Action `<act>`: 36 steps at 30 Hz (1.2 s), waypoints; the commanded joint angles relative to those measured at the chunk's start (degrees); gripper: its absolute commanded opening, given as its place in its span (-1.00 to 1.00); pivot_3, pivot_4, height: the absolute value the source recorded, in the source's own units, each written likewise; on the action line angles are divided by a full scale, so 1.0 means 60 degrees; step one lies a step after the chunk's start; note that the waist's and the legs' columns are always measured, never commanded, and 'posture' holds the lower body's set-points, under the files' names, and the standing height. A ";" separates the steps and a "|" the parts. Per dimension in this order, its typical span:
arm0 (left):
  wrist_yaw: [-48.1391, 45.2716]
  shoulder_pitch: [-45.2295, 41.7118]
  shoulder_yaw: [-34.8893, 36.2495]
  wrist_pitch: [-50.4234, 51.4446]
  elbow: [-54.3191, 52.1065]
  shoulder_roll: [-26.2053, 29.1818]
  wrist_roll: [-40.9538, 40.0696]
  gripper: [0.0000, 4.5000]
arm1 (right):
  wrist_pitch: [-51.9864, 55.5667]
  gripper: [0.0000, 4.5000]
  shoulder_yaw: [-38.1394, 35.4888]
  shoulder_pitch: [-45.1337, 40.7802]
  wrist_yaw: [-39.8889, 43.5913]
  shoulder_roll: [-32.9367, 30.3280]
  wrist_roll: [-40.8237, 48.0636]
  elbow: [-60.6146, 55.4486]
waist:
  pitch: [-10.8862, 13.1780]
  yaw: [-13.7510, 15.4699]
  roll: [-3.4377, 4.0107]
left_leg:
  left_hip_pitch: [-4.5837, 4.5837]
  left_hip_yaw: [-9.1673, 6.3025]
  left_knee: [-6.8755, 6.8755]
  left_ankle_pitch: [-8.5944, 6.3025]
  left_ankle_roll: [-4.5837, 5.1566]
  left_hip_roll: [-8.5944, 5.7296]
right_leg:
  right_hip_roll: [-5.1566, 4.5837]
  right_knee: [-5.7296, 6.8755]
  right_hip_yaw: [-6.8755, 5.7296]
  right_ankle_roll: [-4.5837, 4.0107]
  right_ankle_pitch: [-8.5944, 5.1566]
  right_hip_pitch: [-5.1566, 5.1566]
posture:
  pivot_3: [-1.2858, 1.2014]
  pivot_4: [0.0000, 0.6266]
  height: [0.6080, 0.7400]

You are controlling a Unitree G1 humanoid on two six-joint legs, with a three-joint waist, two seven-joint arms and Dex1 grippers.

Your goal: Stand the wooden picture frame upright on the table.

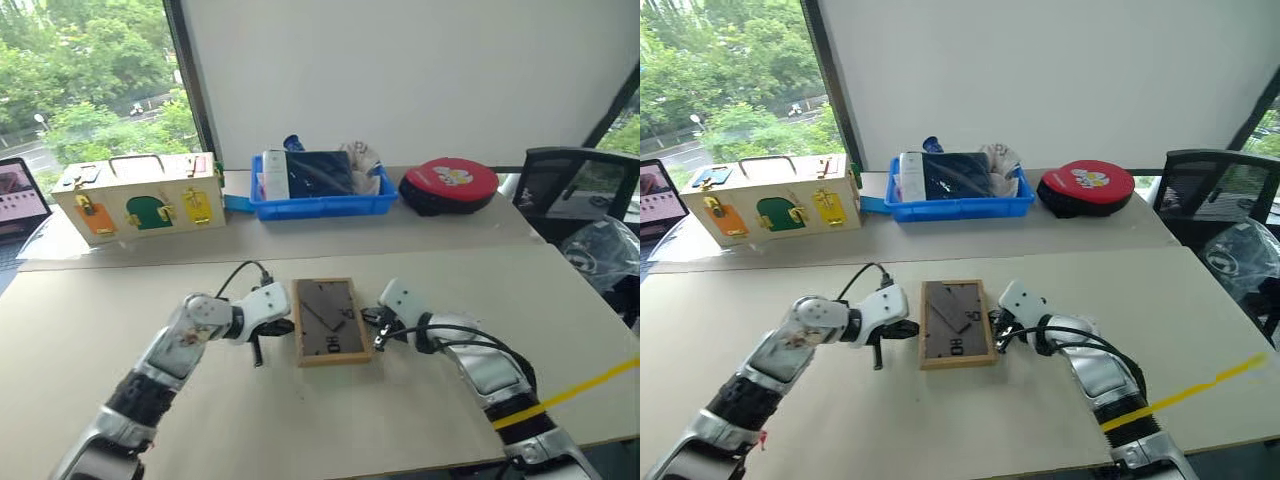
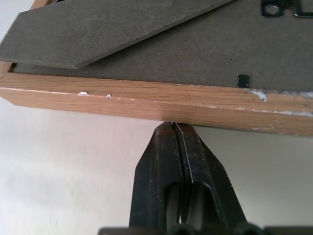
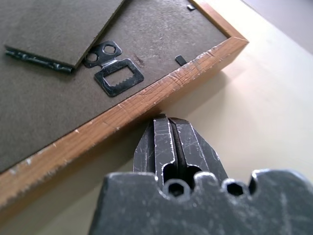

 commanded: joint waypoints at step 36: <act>0.3660 -0.0622 0.6728 1.0597 -0.1076 -0.2511 -0.6181 0.52 | -0.1009 -1.00 -0.1815 0.0152 0.3928 -0.2307 0.2393 -0.0449 | 0.0009 0.0475 -0.0050 | -0.0059 -0.0028 0.0042 -0.0021 -0.0007 0.0000 | -0.0003 -0.0008 -0.0044 0.0011 -0.0032 -0.0013 | 0.03 -0.52 0.78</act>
